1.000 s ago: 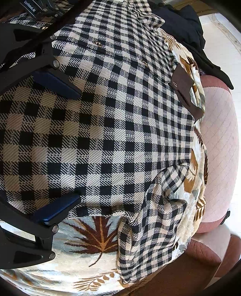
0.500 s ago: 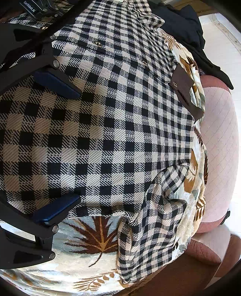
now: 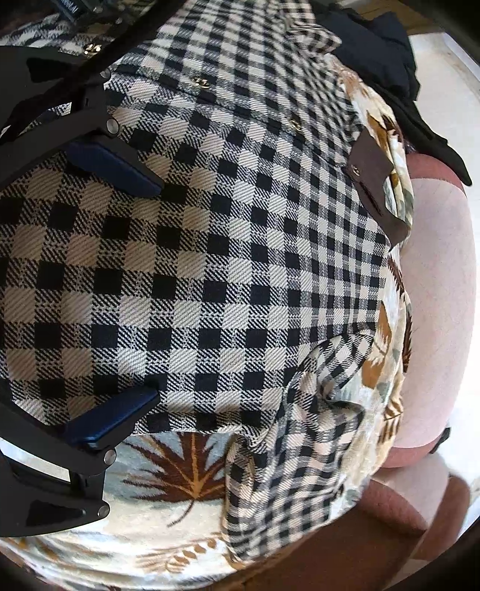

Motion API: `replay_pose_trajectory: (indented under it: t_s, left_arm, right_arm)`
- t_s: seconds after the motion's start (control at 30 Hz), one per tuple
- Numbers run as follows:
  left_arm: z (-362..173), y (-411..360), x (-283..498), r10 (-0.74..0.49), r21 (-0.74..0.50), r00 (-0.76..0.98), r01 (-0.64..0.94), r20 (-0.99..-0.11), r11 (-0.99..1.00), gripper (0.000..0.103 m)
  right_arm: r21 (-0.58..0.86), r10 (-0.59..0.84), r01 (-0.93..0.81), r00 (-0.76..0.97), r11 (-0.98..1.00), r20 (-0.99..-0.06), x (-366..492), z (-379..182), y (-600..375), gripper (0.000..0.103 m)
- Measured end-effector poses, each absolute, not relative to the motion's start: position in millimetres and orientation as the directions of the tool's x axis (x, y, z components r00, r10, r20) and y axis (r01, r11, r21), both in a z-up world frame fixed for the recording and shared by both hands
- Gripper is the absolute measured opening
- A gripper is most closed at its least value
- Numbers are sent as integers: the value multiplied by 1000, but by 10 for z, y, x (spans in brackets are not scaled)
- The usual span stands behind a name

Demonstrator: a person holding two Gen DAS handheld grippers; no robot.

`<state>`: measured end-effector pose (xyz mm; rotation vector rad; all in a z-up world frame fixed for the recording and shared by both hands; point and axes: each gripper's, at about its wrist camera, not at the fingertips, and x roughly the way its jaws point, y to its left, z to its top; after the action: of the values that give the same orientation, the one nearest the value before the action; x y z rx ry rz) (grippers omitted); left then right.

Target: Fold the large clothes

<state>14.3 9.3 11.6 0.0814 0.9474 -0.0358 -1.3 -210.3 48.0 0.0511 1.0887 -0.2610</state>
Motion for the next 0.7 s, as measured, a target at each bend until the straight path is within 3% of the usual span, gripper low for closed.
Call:
replay_pose_trajectory:
  t_s: [0.7]
  left_arm:
    - [268, 99, -518, 15, 76, 585, 80, -811, 994, 103]
  right_arm:
    - [27, -72, 193, 486, 981, -871, -268, 532, -2116, 103]
